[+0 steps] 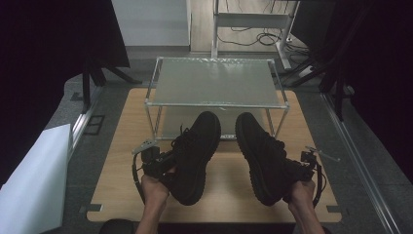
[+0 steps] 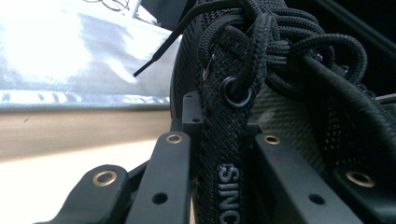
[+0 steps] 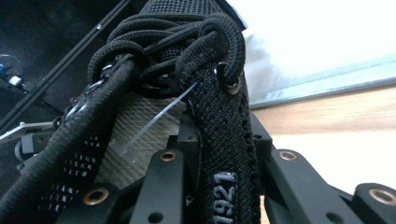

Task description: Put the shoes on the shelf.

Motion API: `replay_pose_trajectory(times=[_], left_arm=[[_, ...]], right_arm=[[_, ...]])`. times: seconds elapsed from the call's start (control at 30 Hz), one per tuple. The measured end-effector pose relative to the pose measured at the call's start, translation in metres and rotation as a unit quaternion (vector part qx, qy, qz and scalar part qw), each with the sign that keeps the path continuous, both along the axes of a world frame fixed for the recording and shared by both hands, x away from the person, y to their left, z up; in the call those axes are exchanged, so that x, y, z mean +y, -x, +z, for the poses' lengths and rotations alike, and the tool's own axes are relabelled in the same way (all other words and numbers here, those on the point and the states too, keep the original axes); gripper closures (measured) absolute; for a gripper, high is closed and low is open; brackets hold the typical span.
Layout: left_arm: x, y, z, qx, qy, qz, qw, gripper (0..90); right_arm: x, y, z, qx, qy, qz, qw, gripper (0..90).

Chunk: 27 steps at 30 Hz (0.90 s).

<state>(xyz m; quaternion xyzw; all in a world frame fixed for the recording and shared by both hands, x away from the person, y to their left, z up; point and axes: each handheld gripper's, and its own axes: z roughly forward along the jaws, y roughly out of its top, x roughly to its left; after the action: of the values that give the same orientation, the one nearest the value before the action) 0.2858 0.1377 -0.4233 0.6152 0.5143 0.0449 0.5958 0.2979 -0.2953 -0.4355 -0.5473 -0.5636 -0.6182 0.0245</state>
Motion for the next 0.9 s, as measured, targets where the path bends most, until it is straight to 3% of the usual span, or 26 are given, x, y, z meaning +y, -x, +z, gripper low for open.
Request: replay_pose_trajectory(times=[0.17,0.33,0.43,0.9], left_arm=[[-0.003,-0.002,0.01,-0.002,0.022,0.006,0.9997,80.6],[-0.004,-0.004,0.015,-0.001,0.033,0.014,0.9994,80.4],[-0.003,-0.009,0.02,0.003,0.055,0.016,0.9983,80.2],[-0.001,-0.038,0.037,0.014,0.101,0.041,0.994,80.1]], right_arm=[[0.008,-0.003,0.01,0.005,-0.027,0.0,0.9996,74.9],[0.017,-0.005,0.019,-0.002,-0.032,-0.001,0.9995,74.9],[0.022,-0.008,0.025,0.001,-0.044,0.0,0.999,74.9],[0.045,-0.033,0.053,-0.009,-0.052,-0.011,0.9985,74.8]])
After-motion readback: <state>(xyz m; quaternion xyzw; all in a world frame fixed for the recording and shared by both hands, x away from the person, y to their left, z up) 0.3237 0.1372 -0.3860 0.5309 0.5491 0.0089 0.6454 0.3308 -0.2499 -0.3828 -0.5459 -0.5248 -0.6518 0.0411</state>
